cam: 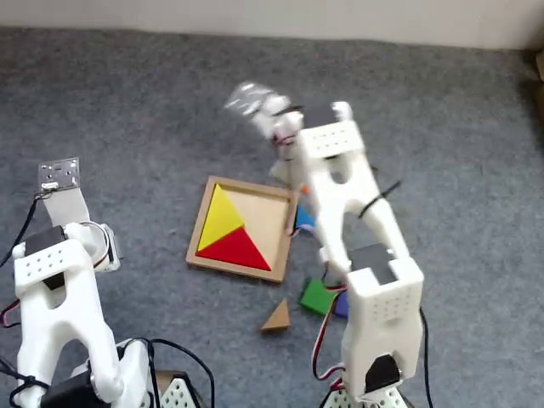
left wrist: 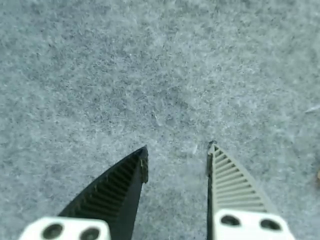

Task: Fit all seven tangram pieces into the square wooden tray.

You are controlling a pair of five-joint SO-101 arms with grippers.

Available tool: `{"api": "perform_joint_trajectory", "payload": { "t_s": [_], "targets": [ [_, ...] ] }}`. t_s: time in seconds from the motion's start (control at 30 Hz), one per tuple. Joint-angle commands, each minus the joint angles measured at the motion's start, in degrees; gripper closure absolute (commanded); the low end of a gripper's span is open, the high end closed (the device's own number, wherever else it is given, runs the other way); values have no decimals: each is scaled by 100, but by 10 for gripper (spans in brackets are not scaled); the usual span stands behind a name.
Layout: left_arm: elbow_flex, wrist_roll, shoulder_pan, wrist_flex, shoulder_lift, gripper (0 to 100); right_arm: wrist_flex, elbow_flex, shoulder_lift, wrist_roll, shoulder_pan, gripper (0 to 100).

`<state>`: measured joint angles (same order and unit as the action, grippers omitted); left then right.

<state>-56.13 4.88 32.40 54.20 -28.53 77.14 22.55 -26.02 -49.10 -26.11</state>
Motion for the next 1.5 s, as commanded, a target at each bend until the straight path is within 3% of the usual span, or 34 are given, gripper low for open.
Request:
{"api": "perform_joint_trajectory", "payload": {
  "t_s": [0.0, 0.5, 0.73, 0.93, 1.03, 1.23, 1.47],
  "targets": [
    [31, 9, -119, -70, -171, 807, 40, 347, 110, -431, -488, 950],
    [-66, 9, -110, -220, -171, 807, -145, 1297, -1411, -598, -1007, 941],
    [-66, 9, -110, -220, -171, 807, -136, 1314, -1429, -334, -1059, 750],
    [-119, 9, -110, -237, -171, 807, 215, 1499, -1059, -114, -1024, 738],
    [-119, 9, -110, -237, -171, 807, 681, 1666, -778, -114, -936, 777],
    [-119, 9, -110, -237, -171, 807, 980, 1710, -567, -105, -769, 991],
    [-127, 9, -110, -237, -171, 807, 936, 1754, -1490, -97, -629, 993]
  ]
}}
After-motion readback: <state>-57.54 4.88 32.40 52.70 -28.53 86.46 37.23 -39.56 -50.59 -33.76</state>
